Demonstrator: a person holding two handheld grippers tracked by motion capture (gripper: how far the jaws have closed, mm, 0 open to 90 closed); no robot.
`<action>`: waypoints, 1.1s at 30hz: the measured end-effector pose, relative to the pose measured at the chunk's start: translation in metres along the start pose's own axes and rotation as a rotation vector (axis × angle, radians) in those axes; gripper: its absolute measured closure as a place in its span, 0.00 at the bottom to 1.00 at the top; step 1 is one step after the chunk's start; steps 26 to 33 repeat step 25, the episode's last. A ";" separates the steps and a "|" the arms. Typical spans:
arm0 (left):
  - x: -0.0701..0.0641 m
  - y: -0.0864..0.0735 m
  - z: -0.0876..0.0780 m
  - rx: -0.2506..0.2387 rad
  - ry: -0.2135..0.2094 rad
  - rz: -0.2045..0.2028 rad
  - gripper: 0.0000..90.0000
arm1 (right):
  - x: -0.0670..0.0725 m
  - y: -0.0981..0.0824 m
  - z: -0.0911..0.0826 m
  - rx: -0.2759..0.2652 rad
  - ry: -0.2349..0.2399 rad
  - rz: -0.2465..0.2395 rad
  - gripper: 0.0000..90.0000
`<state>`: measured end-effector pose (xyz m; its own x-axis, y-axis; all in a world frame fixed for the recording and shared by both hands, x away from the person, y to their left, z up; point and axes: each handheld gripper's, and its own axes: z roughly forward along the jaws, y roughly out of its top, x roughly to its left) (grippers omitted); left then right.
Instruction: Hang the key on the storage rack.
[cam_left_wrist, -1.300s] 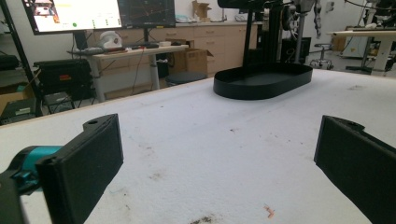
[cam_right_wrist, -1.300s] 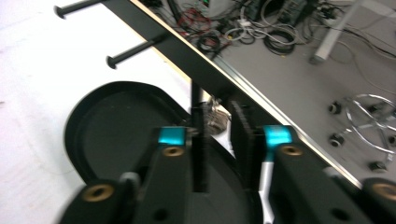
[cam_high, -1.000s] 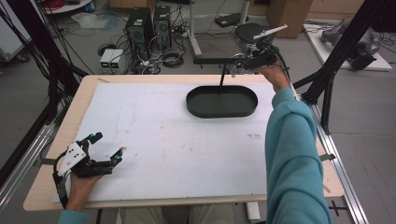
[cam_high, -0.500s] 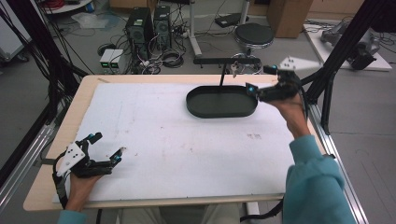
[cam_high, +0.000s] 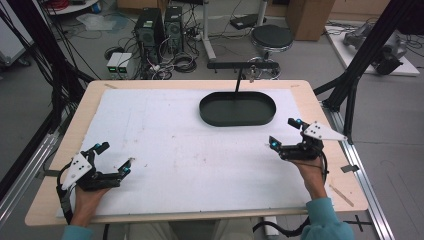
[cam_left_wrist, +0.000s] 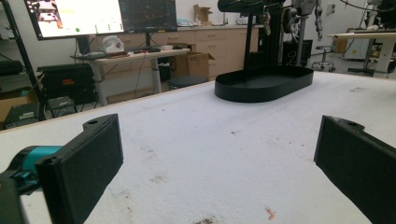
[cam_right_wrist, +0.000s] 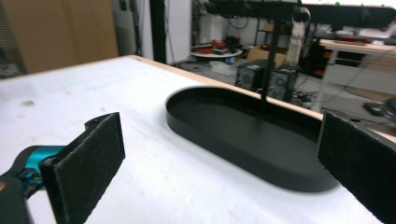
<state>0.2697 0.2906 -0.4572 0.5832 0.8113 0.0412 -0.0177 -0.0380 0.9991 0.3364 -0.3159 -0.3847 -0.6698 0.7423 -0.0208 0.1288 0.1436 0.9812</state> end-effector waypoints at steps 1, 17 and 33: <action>0.000 0.000 0.000 -0.001 0.001 -0.001 0.02 | 0.001 -0.007 -0.001 -0.008 -0.012 -0.003 0.00; 0.000 0.000 -0.001 -0.008 0.001 -0.006 0.02 | 0.010 -0.066 -0.015 -0.095 -0.065 0.042 0.01; 0.000 0.000 -0.002 -0.012 0.001 -0.004 0.02 | 0.011 -0.068 -0.014 -0.092 -0.090 0.054 0.01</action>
